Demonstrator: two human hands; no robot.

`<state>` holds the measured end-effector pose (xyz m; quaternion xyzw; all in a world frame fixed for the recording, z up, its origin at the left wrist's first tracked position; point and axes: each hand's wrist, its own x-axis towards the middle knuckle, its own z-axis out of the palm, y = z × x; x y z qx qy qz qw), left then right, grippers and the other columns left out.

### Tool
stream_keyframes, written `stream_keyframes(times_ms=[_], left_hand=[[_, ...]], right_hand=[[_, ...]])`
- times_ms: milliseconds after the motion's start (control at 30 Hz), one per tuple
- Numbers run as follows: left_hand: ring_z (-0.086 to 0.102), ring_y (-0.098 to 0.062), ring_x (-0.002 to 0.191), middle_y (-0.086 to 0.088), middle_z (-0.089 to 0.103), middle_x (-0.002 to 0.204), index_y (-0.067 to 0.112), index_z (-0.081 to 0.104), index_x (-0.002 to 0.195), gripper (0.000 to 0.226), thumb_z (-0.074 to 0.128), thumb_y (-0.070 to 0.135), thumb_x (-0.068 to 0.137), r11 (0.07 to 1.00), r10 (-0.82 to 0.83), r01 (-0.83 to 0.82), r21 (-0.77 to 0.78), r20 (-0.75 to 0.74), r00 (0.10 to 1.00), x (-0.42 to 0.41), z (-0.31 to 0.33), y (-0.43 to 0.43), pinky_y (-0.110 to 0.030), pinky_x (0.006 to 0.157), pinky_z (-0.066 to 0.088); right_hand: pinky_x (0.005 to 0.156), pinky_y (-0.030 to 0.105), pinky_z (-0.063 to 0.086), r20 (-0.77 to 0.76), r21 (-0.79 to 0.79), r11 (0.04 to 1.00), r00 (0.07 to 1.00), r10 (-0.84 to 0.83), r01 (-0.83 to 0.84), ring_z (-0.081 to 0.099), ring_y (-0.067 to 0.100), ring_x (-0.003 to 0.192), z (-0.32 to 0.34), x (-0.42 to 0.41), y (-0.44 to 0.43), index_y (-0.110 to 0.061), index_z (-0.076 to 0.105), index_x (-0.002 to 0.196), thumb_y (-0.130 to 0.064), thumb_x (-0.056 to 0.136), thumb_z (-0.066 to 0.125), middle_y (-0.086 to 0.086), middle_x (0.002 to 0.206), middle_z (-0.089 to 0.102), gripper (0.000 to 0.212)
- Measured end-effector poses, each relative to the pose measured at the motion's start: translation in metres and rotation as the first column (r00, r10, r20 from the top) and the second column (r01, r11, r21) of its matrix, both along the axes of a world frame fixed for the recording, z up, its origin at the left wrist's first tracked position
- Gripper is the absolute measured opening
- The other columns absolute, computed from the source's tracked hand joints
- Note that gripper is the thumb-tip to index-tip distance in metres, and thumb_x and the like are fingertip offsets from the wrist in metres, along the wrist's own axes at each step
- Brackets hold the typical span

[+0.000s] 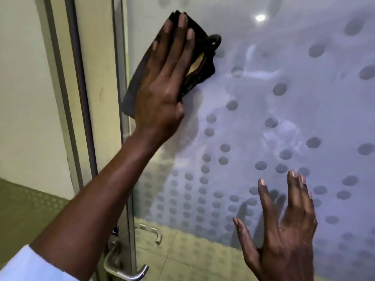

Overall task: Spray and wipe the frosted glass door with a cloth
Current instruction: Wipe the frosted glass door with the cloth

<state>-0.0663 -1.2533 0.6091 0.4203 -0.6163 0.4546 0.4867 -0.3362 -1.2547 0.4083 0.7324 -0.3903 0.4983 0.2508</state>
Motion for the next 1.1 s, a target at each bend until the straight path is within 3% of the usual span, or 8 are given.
stream_keyframes(times_ms=[133,233,333,433,567,700,967,1100], left_hand=[[0.025,-0.052,0.167,-0.030,0.033,0.175,-0.009,0.039,0.164,0.059,0.039,-0.012,0.105,0.997,-0.047,0.050,0.052,-0.050,0.998,-0.014,-0.076,0.002,-0.064,0.138,0.024],[0.022,-0.046,0.169,-0.019,0.027,0.179,0.001,0.037,0.168,0.059,0.032,-0.004,0.109,0.992,0.019,-0.012,0.128,-0.053,0.998,-0.026,-0.155,0.006,-0.057,0.140,0.020],[0.019,-0.040,0.172,-0.012,0.020,0.182,0.005,0.030,0.171,0.072,0.030,-0.014,0.102,0.984,0.073,-0.076,0.163,0.021,0.997,-0.021,-0.193,0.008,-0.055,0.140,0.020],[0.019,-0.042,0.171,-0.015,0.023,0.181,0.002,0.034,0.168,0.089,0.048,-0.020,0.084,0.993,0.044,-0.044,0.106,0.003,0.999,-0.010,-0.161,0.006,-0.057,0.140,0.020],[0.020,-0.051,0.169,-0.028,0.028,0.178,-0.006,0.036,0.167,0.098,0.050,-0.023,0.072,0.999,-0.032,0.027,-0.023,-0.269,0.963,0.005,-0.081,0.004,-0.064,0.140,0.020],[0.015,-0.052,0.169,-0.030,0.025,0.179,-0.008,0.029,0.169,0.092,0.043,-0.021,0.079,0.988,-0.083,0.012,-0.153,-0.469,0.879,0.012,-0.012,-0.007,-0.051,0.143,0.009],[0.026,-0.049,0.168,-0.027,0.032,0.178,-0.004,0.033,0.169,0.093,0.044,-0.026,0.079,0.966,-0.078,-0.026,-0.258,-0.385,0.919,-0.055,0.022,-0.026,-0.051,0.142,0.020],[0.026,-0.048,0.168,-0.025,0.034,0.178,-0.004,0.036,0.168,0.094,0.045,-0.028,0.078,0.969,-0.092,0.007,-0.249,-0.334,0.938,-0.105,0.023,-0.031,-0.056,0.140,0.023]], right_hand=[[0.121,0.074,0.035,0.027,-0.007,1.000,1.000,-0.006,0.006,0.028,0.057,0.160,-0.001,0.005,-0.001,-0.001,0.058,0.150,-0.047,0.086,0.073,0.038,0.170,0.029,0.080],[0.123,0.073,0.035,0.036,-0.017,0.999,0.999,-0.028,0.029,0.029,0.056,0.160,-0.001,0.007,-0.001,0.000,0.057,0.150,-0.043,0.082,0.080,0.037,0.170,0.030,0.083],[0.121,0.074,0.037,0.056,-0.032,0.999,0.998,-0.037,0.039,0.032,0.056,0.159,-0.002,0.010,-0.001,0.002,0.060,0.148,-0.045,0.085,0.076,0.038,0.168,0.033,0.080],[0.117,0.075,0.041,0.070,-0.042,0.998,0.997,-0.040,0.043,0.035,0.057,0.157,-0.004,0.015,0.000,0.003,0.062,0.145,-0.047,0.086,0.071,0.040,0.166,0.036,0.078],[0.115,0.073,0.043,0.099,-0.037,0.998,0.993,-0.056,0.060,0.037,0.056,0.156,-0.008,0.019,0.002,0.001,0.064,0.143,-0.050,0.084,0.070,0.038,0.167,0.037,0.079],[0.118,0.068,0.044,0.124,0.010,0.998,0.990,-0.070,0.069,0.033,0.051,0.160,-0.015,0.013,0.005,-0.002,0.061,0.146,-0.053,0.084,0.070,0.033,0.170,0.035,0.081],[0.116,0.066,0.046,0.112,0.027,0.992,0.986,-0.127,0.125,0.032,0.047,0.162,-0.008,-0.013,0.003,-0.004,0.060,0.150,-0.054,0.087,0.070,0.026,0.174,0.032,0.081],[0.106,0.070,0.055,0.120,0.015,0.994,0.987,-0.105,0.104,0.034,0.049,0.160,0.000,-0.027,0.003,-0.002,0.059,0.150,-0.050,0.088,0.072,0.029,0.172,0.033,0.079]])
